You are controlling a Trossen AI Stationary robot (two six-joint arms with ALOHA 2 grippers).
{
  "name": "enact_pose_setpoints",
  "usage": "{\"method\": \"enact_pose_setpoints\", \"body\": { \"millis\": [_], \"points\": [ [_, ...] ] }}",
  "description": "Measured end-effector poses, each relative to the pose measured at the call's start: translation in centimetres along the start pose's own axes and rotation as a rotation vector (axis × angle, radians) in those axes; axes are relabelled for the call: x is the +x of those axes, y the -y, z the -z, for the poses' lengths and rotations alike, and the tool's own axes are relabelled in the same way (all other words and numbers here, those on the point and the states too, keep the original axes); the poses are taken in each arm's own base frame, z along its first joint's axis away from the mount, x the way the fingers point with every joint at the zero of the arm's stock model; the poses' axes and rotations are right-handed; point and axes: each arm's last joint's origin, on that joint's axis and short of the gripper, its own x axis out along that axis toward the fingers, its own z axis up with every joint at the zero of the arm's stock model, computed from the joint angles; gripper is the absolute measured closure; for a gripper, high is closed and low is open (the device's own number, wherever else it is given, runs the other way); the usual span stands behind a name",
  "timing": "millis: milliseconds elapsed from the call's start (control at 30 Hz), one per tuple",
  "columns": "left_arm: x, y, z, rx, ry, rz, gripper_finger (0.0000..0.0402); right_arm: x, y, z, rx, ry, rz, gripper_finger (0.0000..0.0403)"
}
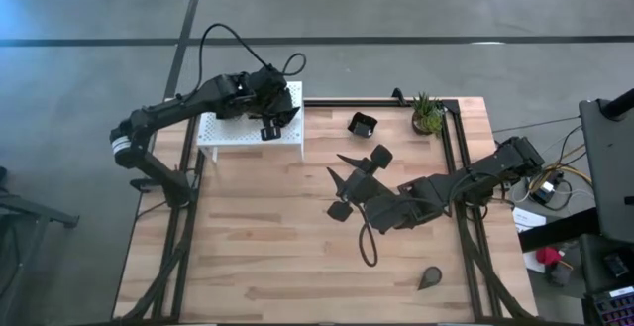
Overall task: Pick & Place Mini shaped plates
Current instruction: Stack the drop shaped plate on top of the other drop shaped plate on the shelf
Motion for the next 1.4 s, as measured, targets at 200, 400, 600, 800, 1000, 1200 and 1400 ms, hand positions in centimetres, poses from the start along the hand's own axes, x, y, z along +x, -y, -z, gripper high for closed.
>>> {"method": "enact_pose_setpoints", "body": {
  "millis": [200, 400, 600, 800, 1000, 1200, 1400],
  "points": [
    [0.0, 0.0, 0.0, 0.0, 0.001, -0.001, 0.0366, 0.0, 0.0, 0.0, -0.001, 0.0, 0.0, 0.0234],
    [0.0, 0.0, 0.0, 0.002, -0.005, -0.013, 0.0351, 0.0, 0.0, 0.0, -0.001, 0.0, 0.0, 0.023],
    [-0.1, -0.3, 0.1, 0.001, -0.041, -0.09, 0.0349, 0.0, 0.0, 0.0, -0.002, 0.0, 0.0, 0.0234],
    [-1.2, 0.0, 0.1, 0.005, -0.002, -0.077, 0.0349, -0.3, 0.6, -0.3, 0.004, 0.002, 0.001, 0.0248],
    [-1.3, 1.0, 0.4, -0.004, 0.042, 0.141, 0.0349, -0.4, 0.9, -0.5, 0.012, 0.005, 0.001, 0.026],
    [-0.2, 2.0, 1.2, -0.002, 0.011, 0.23, 0.0349, -0.4, 0.9, -0.4, 0.008, 0.003, 0.001, 0.0269],
    [0.8, 2.6, 1.8, 0.002, -0.023, 0.245, 0.0349, -0.4, 0.9, -0.4, 0.006, 0.003, 0.001, 0.0268]
  ]
}}
